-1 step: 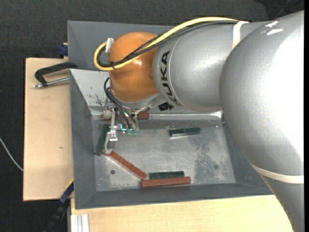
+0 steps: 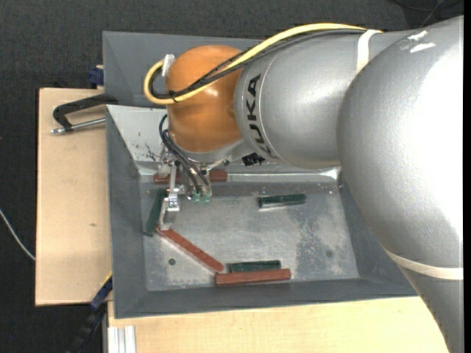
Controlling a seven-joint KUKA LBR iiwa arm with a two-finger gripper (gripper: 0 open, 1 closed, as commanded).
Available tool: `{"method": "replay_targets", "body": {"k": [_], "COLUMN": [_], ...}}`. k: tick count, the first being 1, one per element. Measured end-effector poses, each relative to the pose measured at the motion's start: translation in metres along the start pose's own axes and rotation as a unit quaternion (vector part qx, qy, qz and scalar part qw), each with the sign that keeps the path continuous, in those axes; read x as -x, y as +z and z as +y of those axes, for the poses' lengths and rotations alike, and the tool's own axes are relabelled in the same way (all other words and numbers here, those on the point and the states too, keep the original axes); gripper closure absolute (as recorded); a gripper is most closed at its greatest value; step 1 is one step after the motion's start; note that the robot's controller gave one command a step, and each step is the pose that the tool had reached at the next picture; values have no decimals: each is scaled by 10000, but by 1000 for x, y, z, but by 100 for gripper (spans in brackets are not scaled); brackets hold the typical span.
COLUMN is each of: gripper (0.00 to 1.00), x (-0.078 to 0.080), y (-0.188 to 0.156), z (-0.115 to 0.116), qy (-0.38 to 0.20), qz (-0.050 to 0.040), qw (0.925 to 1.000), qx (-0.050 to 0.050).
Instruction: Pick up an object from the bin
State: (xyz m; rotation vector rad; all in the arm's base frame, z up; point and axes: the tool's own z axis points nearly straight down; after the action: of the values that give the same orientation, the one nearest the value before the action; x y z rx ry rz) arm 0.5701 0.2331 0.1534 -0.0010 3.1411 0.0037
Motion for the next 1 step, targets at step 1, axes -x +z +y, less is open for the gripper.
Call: {"method": "replay_targets", "body": {"k": [1], "gripper": [100], "x": [6], "y": [77], "z": [-12], "qy": [-323], "qz": [-53], "qw": [9995], "qx": [18]}}
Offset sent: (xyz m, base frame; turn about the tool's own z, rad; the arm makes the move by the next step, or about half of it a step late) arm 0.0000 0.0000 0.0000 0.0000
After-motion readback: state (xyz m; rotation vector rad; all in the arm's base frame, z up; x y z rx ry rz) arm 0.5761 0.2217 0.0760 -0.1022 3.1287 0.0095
